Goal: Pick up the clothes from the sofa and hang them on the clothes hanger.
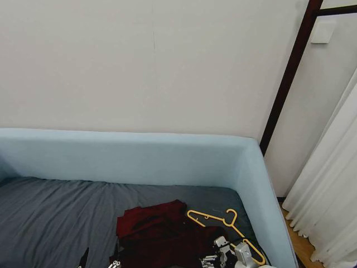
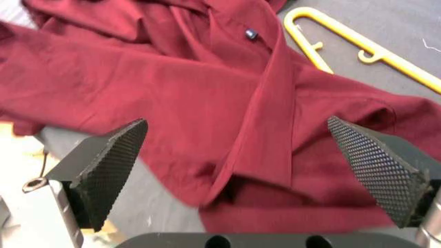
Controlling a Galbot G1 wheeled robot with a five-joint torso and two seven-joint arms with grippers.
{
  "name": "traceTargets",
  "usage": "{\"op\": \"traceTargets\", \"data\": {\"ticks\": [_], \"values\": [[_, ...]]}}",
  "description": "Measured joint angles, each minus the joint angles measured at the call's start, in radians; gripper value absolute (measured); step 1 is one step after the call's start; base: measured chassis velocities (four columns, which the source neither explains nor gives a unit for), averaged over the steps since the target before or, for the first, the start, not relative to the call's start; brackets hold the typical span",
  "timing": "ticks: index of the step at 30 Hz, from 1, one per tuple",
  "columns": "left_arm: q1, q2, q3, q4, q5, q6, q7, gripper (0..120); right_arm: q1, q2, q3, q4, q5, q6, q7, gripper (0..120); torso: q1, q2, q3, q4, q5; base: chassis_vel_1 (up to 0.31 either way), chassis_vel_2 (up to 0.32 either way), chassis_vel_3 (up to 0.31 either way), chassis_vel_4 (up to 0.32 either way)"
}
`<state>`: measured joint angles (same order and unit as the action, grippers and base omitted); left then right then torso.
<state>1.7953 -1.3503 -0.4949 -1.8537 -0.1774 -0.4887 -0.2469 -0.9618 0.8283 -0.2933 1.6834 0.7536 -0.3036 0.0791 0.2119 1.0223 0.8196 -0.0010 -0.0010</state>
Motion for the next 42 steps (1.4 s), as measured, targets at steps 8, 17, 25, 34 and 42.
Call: {"op": "traceTargets", "data": {"ticks": [8, 17, 25, 34, 42], "values": [[0.003, -0.014, 0.004, -0.001, 0.001, -0.001, 0.000, 99, 0.011, 0.055, -0.030, -0.081, -0.022, -0.001, 0.000, 100, 0.000, 0.000, 0.000, -0.0004, 0.0001, 0.000, 0.000, 0.000, 0.000], [0.003, -0.021, 0.005, 0.000, 0.002, -0.003, 0.000, 99, 0.012, 0.073, -0.031, -0.120, -0.036, 0.000, -0.004, 74, 0.000, 0.000, 0.000, -0.0004, 0.0001, 0.000, 0.000, 0.000, 0.000], [0.002, -0.024, 0.009, 0.004, 0.004, -0.003, 0.000, 99, 0.028, 0.101, -0.049, -0.158, -0.046, -0.003, -0.005, 46, 0.000, 0.000, 0.000, -0.0002, 0.0002, 0.000, 0.000, 0.000, 0.000], [-0.002, -0.016, 0.009, 0.010, 0.003, -0.003, 0.000, 99, 0.010, 0.093, -0.043, -0.151, -0.050, -0.002, -0.003, 15, 0.000, 0.000, 0.000, -0.0003, 0.0001, 0.000, 0.000, 0.000, 0.000], [-0.011, -0.002, 0.013, 0.010, 0.000, 0.001, 0.000, 99, 0.008, 0.046, -0.028, -0.102, -0.093, 0.008, -0.004, 0, 0.000, 0.000, 0.000, -0.0003, 0.0002, 0.000, 0.000, 0.000, 0.000]]}}
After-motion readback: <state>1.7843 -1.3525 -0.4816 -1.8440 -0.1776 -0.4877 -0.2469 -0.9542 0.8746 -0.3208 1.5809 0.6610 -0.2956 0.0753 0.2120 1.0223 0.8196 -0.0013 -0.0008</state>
